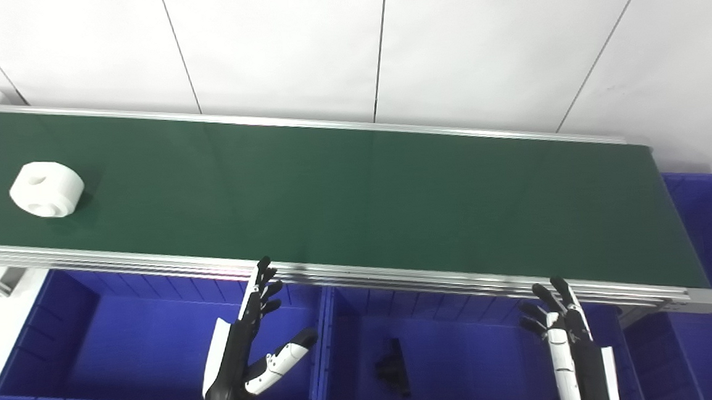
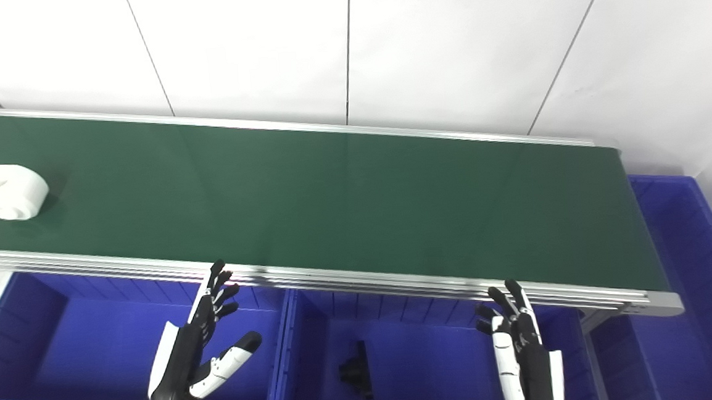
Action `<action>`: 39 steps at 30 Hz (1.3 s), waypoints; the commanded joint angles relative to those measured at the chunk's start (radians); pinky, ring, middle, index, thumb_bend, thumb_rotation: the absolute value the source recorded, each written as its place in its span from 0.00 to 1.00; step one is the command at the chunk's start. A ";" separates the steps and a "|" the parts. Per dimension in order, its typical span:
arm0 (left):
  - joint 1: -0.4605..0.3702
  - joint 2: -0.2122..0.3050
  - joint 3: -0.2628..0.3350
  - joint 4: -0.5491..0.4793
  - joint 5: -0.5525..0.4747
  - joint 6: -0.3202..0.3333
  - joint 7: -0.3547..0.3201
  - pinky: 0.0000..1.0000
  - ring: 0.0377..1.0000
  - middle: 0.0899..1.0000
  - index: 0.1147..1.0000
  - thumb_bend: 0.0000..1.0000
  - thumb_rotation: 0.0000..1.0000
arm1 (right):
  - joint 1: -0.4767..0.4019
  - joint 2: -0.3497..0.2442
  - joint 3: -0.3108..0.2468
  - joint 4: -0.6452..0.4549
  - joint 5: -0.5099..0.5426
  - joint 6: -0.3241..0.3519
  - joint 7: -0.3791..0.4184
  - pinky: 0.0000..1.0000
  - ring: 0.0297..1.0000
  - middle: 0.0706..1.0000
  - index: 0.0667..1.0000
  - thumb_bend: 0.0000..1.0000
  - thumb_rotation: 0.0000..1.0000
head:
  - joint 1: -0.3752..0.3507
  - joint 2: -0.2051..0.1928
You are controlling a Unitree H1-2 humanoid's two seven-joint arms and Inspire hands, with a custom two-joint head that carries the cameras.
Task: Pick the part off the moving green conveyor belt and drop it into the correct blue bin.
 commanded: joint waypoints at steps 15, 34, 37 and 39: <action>0.009 0.017 0.008 -0.052 -0.006 -0.032 0.005 0.86 0.90 0.95 1.00 0.55 0.73 | 0.007 0.026 -0.001 -0.034 -0.028 -0.089 -0.003 0.71 0.74 0.81 0.88 0.53 0.78 | -0.067 -0.008; -0.009 -0.012 -0.017 0.018 0.038 -0.088 0.050 0.78 0.86 0.92 1.00 0.56 0.71 | 0.002 0.026 -0.037 -0.001 0.037 -0.148 -0.001 0.72 0.73 0.78 0.85 0.50 0.79 | 0.108 -0.085; -0.017 -0.027 -0.023 0.052 0.057 -0.111 0.069 0.78 0.85 0.91 0.99 0.57 0.68 | -0.013 0.010 -0.049 0.042 0.082 -0.176 0.012 0.76 0.75 0.80 0.87 0.47 0.80 | 0.135 -0.110; -0.020 -0.037 -0.026 0.061 0.073 -0.112 0.078 0.77 0.84 0.89 0.96 0.58 0.65 | -0.026 0.001 -0.056 0.074 0.106 -0.192 0.024 0.80 0.77 0.82 0.90 0.43 0.82 | 0.152 -0.131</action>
